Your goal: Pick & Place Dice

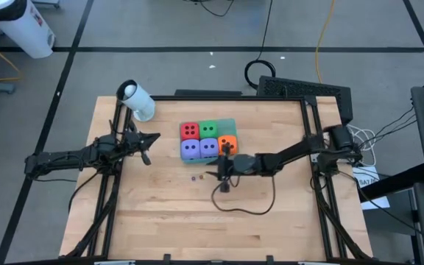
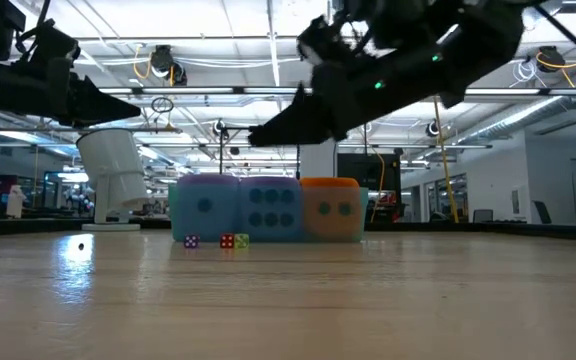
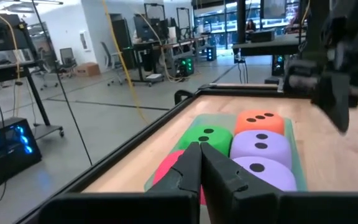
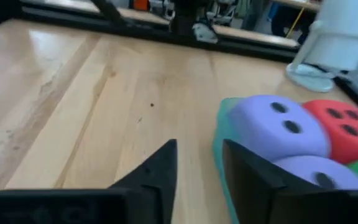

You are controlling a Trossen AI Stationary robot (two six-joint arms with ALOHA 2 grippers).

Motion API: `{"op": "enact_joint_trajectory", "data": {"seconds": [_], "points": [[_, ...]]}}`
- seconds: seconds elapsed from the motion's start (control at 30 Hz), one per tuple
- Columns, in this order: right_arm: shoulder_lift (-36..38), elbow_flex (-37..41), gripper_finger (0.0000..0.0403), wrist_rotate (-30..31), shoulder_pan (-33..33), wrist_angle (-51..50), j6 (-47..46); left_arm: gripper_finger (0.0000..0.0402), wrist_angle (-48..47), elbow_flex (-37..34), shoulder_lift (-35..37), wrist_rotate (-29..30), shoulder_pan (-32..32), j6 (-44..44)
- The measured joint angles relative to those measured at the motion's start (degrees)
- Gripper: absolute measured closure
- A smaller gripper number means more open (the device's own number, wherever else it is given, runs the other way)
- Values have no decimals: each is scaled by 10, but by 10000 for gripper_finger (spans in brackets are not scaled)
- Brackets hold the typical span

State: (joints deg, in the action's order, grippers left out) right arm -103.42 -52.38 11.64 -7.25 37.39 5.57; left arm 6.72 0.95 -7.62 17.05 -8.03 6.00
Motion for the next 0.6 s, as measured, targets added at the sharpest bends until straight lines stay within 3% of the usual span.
{"op": "enact_joint_trajectory", "data": {"seconds": [0.13, 0.33, 0.6], "points": [[-59, -43, 258, -31, 1, -1, 1, 390, 0, 0, 0, 0, 0, -4], [-100, -68, 254, -119, 1, -11, 28, 396, -5, 0, 0, 0, 0, -7], [-100, -68, 262, -102, 14, -82, 26, 391, -5, 0, 0, -3, 0, -3]]}}
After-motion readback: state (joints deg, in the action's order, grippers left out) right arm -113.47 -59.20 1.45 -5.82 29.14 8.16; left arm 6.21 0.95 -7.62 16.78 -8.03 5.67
